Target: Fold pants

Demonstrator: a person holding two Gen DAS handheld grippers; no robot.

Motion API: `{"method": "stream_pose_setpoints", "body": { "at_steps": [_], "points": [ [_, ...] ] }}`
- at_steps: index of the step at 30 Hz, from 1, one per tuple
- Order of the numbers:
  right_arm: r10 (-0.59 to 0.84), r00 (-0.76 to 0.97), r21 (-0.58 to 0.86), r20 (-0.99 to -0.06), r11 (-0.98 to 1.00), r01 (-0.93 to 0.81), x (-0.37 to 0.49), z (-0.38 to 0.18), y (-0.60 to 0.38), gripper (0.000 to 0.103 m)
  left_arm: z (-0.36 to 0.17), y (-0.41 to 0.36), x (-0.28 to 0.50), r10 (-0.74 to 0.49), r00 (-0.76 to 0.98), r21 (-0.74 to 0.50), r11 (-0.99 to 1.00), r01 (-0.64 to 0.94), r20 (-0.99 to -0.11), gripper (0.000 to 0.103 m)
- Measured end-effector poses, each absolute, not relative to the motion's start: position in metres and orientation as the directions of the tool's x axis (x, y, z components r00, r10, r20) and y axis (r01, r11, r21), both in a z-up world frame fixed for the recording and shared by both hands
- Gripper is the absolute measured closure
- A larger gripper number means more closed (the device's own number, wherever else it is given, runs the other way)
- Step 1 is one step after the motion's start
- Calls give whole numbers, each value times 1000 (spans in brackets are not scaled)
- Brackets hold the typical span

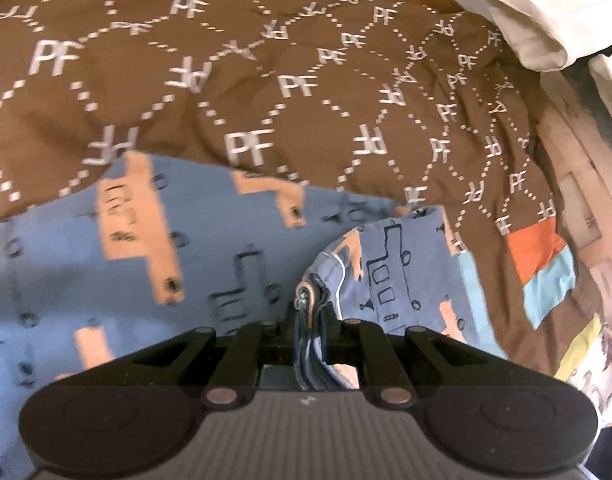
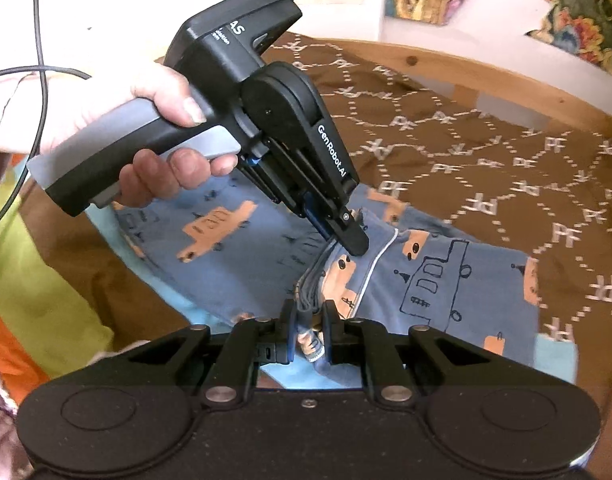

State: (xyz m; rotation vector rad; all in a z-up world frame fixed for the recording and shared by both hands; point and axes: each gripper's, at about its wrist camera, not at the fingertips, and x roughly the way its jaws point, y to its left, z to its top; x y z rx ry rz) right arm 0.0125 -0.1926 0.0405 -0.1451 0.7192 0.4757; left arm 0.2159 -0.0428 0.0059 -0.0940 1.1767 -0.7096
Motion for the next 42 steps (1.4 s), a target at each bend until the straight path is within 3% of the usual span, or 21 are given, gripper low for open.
{"method": "stream_pose_setpoints", "body": {
  "at_steps": [12, 28, 31, 33, 39, 42],
  "points": [
    [460, 593, 92, -661, 834, -545, 30, 36, -150, 90, 13, -3, 220, -509, 253, -361, 811, 461, -823, 93],
    [459, 556, 81, -692, 816, -573, 40, 18, -133, 87, 3, 4, 226, -490, 243, -351, 821, 450, -837, 90],
    [477, 545, 90, -689, 803, -589, 38, 17, -134, 75, 2, 6, 225, -491, 240, -360, 826, 435, -837, 79],
    [489, 544, 94, -682, 796, -598, 34, 19, -137, 59, 2, 9, 224, -493, 243, -368, 830, 420, -835, 67],
    [426, 608, 5, -670, 822, -570, 15, 32, -168, 20, 5, 20, 208, -454, 293, -338, 866, 369, -841, 46],
    [355, 666, -76, -656, 847, -526, 8, 38, -189, 11, 7, 23, 191, -420, 341, -303, 888, 346, -841, 36]
  ]
}}
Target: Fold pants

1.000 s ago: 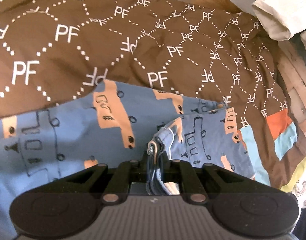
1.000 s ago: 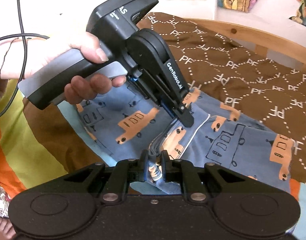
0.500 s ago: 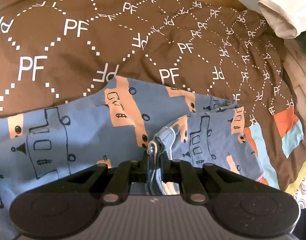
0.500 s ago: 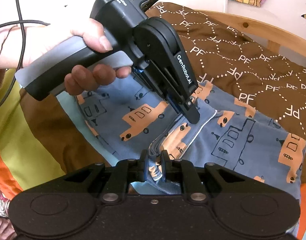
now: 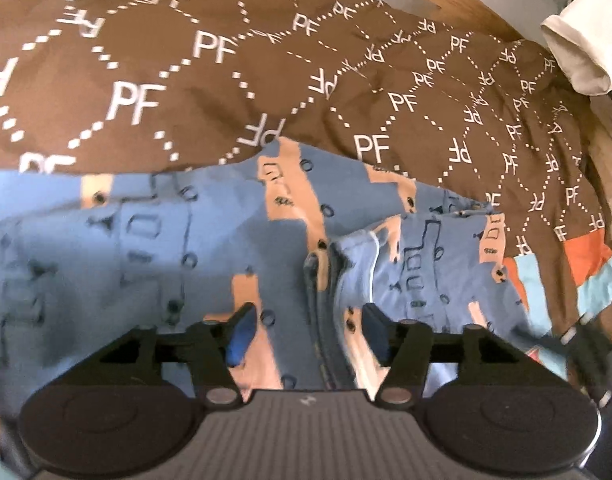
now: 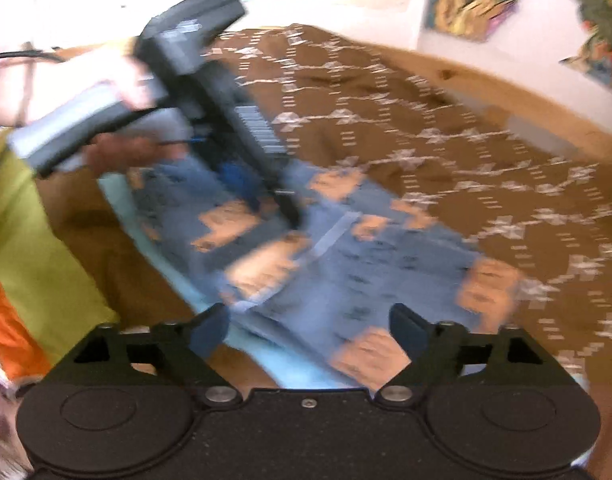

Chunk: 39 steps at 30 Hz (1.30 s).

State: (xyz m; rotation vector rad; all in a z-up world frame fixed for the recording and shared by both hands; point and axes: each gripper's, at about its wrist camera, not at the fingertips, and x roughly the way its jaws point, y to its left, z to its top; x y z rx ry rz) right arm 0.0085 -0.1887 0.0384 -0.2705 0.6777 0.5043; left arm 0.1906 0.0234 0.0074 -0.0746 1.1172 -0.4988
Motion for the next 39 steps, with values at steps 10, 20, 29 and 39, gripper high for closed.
{"method": "stream_pose_setpoints", "body": {
  "at_steps": [10, 20, 29, 39],
  "points": [
    [141, 686, -244, -714, 868, -432, 30, 12, -226, 2, -3, 2, 158, -268, 434, -108, 927, 358, -860, 21],
    [209, 714, -280, -669, 818, -502, 49, 34, -225, 1, 11, 32, 129, -294, 517, -216, 954, 207, -804, 0],
    [318, 657, -233, -683, 758, -609, 105, 42, -214, 1, 17, 104, 93, -187, 673, -325, 942, -83, -716, 0],
    [425, 609, -192, -669, 693, -695, 107, 29, -175, 1, 33, 138, 101, -24, 765, -246, 953, -176, -643, 2]
  ]
}}
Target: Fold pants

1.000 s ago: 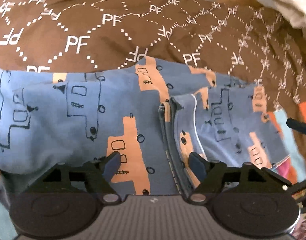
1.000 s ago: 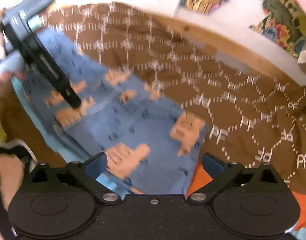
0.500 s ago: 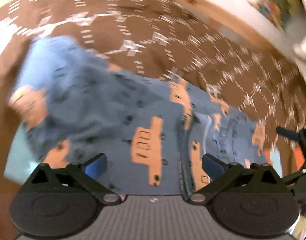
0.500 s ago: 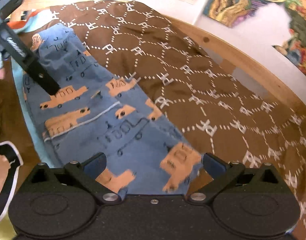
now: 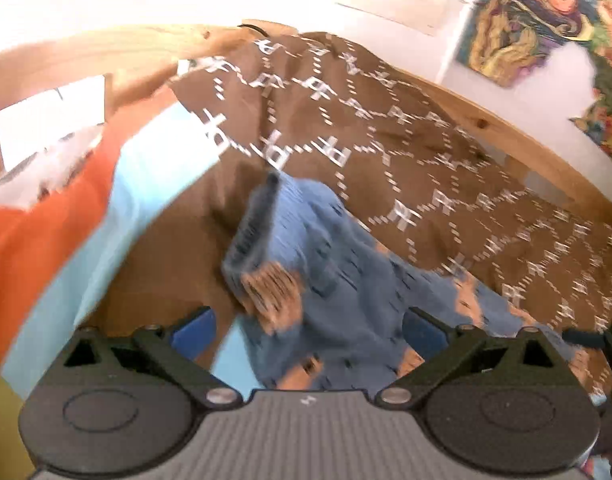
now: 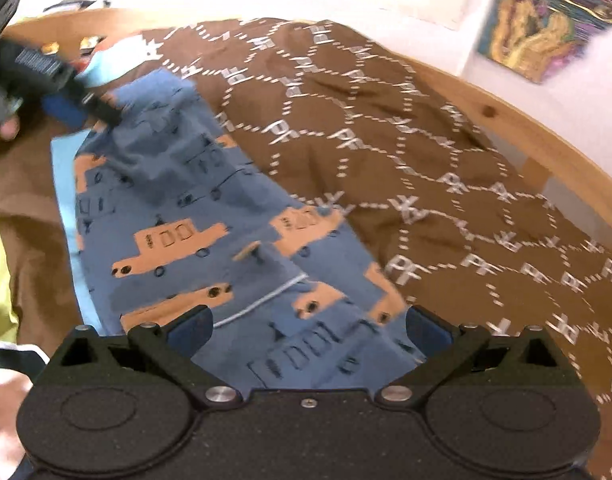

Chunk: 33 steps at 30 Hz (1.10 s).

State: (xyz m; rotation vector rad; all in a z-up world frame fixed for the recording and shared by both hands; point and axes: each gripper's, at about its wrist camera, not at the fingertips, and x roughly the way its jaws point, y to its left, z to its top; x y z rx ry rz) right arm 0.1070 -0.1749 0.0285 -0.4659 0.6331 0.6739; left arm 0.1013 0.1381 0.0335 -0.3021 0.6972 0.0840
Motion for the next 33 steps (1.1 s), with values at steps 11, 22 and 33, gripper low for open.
{"method": "stream_pose_setpoints", "body": {
  "at_steps": [11, 22, 33],
  "points": [
    [422, 631, -220, -651, 691, -689, 100, 25, -164, 1, 30, 164, 130, -45, 768, -342, 911, -232, -639, 22],
    [394, 617, -219, -681, 695, -685, 104, 16, -147, 1, 34, 166, 139, -27, 726, -282, 931, -232, -687, 80],
    [361, 654, -195, -664, 762, -618, 78, 36, -178, 1, 66, 125, 126, -74, 777, -207, 975, -73, -625, 83]
  ]
}}
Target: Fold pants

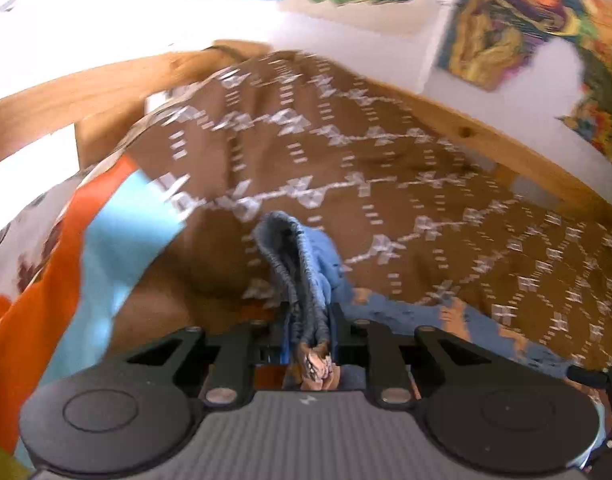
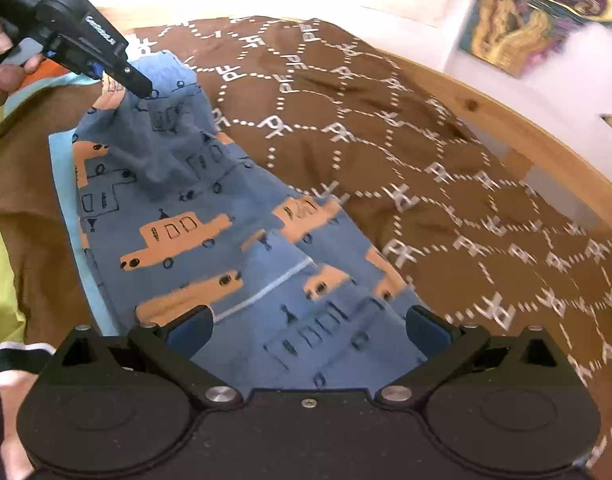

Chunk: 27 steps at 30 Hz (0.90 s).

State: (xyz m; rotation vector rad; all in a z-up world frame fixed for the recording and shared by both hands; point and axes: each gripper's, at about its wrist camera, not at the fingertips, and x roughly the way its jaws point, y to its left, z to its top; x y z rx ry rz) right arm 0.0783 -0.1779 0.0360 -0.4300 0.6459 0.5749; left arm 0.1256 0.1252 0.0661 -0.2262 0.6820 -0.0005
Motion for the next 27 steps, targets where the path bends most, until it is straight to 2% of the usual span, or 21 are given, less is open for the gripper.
{"method": "stream_pose_setpoints", "body": {
  "at_steps": [6, 12, 17, 20, 22, 23, 24, 26, 27],
  "points": [
    [319, 688, -181, -652, 816, -550, 68, 49, -204, 1, 90, 76, 114, -243, 777, -210, 967, 145, -581, 83],
    [240, 726, -179, -645, 876, -448, 65, 58, -244, 1, 96, 19, 110, -447, 704, -258, 894, 365, -552, 83],
    [142, 747, -187, -650, 922, -338, 62, 58, -282, 1, 80, -29, 116, -548, 606, -289, 830, 476, -577, 83],
    [100, 750, -183, -653, 941, -285, 61, 56, -300, 1, 64, -57, 117, -568, 555, -260, 803, 536, -608, 81],
    [80, 754, -190, -652, 946, -265, 61, 55, -308, 1, 50, -70, 120, -570, 506, -248, 785, 568, -647, 74],
    [72, 755, -194, -652, 946, -258, 61, 54, -310, 1, 44, -73, 119, -570, 493, -246, 781, 575, -657, 60],
    [67, 756, -196, -652, 947, -253, 62, 53, -312, 1, 39, -75, 118, -574, 482, -246, 774, 583, -662, 41],
    [63, 755, -193, -652, 950, -246, 64, 52, -315, 1, 34, -74, 110, -578, 486, -233, 767, 597, -656, 30],
    [68, 755, -187, -652, 951, -246, 65, 52, -315, 1, 33, -75, 106, -577, 491, -217, 763, 609, -653, 29]
  ]
}}
